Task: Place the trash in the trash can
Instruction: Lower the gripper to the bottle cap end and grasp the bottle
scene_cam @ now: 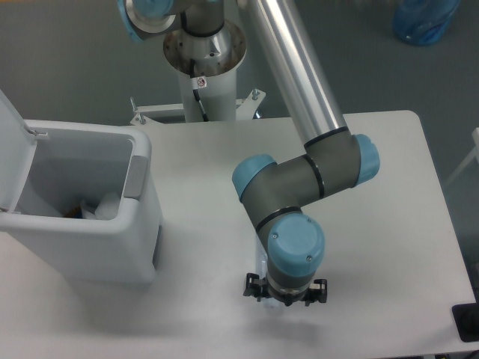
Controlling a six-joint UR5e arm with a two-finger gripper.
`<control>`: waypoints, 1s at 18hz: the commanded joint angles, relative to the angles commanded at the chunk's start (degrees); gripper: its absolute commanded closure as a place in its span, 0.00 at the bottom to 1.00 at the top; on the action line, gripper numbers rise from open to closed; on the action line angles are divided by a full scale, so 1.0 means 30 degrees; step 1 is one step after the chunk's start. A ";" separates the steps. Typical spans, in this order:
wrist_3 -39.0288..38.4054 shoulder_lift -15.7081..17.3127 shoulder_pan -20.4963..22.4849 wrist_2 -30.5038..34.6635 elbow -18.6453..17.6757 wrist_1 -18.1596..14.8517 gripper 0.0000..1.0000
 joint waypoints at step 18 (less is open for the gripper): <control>-0.0820 -0.1055 -0.0762 0.2697 0.0146 0.0294 0.49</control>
